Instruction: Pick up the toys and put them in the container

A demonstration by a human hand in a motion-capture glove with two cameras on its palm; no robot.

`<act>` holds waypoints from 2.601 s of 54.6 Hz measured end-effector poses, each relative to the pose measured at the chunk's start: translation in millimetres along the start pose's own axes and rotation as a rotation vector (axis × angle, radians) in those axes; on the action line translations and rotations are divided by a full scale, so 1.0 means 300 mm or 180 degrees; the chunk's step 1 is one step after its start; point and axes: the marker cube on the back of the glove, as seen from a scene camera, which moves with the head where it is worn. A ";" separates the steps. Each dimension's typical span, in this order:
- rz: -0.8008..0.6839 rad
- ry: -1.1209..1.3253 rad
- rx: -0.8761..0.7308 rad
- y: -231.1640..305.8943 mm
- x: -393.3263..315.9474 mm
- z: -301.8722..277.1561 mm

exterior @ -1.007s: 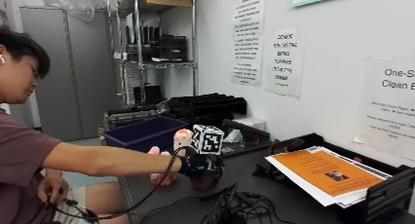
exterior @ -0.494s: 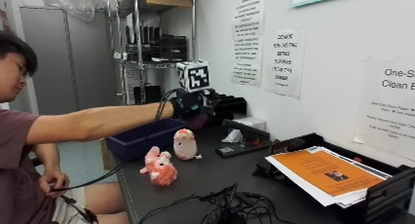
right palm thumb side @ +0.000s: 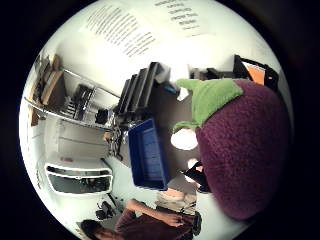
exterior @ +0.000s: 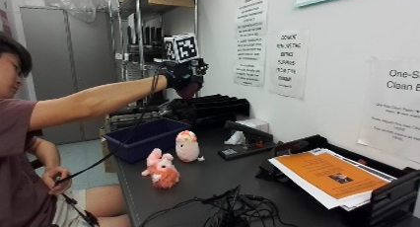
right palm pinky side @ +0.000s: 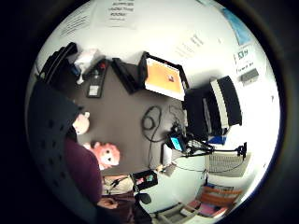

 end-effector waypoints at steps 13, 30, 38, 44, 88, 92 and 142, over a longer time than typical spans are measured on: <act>-0.0696 -0.0157 -0.0101 -0.034 -0.475 0.049; -0.1560 -0.0503 -0.0226 0.032 -1.014 0.159; -0.1785 -0.0566 -0.0242 0.074 -1.090 0.202; -0.1888 -0.0507 -0.0263 0.083 -1.127 0.232; -0.0923 0.0580 -0.1303 0.063 -0.762 0.216; -0.0904 0.0697 -0.1330 0.028 -0.765 0.212; -0.0536 0.0423 -0.1419 0.124 -0.270 1.004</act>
